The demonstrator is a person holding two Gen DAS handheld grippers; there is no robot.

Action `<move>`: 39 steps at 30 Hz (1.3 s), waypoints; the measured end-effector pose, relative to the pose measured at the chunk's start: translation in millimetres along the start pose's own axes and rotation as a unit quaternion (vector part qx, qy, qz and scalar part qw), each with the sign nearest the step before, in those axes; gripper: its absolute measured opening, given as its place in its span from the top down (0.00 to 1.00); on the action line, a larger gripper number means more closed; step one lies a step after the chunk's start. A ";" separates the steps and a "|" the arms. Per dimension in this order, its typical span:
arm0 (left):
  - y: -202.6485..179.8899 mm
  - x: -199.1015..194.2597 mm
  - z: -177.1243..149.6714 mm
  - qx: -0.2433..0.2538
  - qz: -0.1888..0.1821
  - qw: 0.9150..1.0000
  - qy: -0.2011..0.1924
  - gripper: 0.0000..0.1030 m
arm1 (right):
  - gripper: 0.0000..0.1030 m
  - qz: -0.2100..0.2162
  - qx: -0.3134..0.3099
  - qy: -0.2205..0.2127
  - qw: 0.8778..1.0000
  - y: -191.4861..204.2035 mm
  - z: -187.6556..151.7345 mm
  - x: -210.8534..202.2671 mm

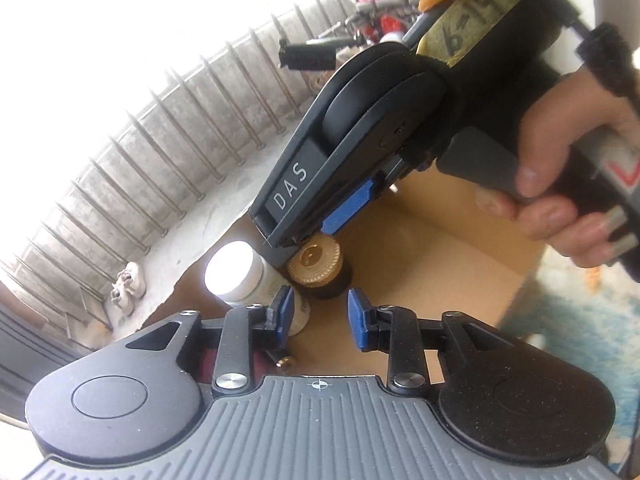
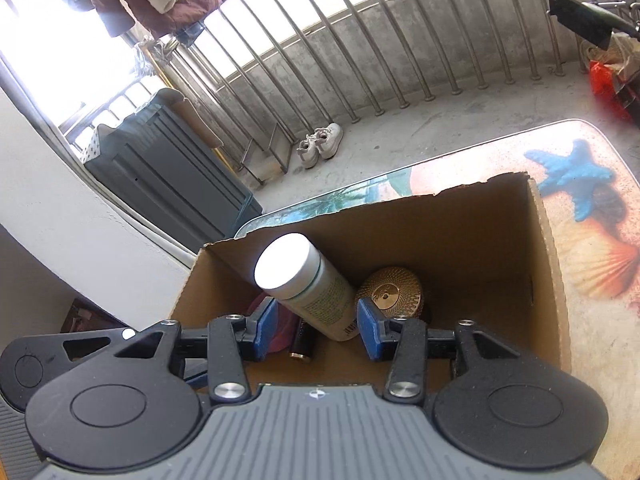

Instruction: Organize rigid objects

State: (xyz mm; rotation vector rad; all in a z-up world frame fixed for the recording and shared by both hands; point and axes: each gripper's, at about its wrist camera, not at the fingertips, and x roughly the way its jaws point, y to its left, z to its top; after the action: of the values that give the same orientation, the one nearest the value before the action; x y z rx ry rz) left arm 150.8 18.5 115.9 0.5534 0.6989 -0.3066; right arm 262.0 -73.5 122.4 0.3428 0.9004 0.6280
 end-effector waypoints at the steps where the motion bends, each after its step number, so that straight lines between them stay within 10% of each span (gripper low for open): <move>1: -3.9 -13.4 -6.2 -0.014 -0.006 1.000 -0.015 0.64 | 0.54 0.002 -0.004 -0.002 1.000 3.1 -2.5 -7.7; 6: -35.0 -70.6 -39.2 -0.073 -0.045 0.993 -0.077 0.39 | 0.52 0.006 -0.025 -0.027 0.999 12.2 -25.2 -51.8; 11: -60.5 -47.4 -31.6 -0.096 -0.078 0.988 -0.093 0.31 | 0.49 0.000 -0.035 -0.049 0.998 7.3 -56.0 -95.3; 24: -54.6 -8.1 -88.1 -0.186 -0.084 0.974 -0.097 0.31 | 0.45 -0.029 -0.036 -0.086 0.995 -29.2 -135.9 -159.3; 39: -54.6 59.6 -96.2 -0.226 -0.067 0.967 -0.100 0.32 | 0.45 0.006 0.018 -0.047 0.999 -51.5 -192.5 -104.9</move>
State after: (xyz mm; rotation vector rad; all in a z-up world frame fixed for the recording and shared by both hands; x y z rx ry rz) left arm 120.1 24.3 -5.8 0.0392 0.5867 -0.3125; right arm 76.1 -176.3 47.6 0.4068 0.8213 0.6027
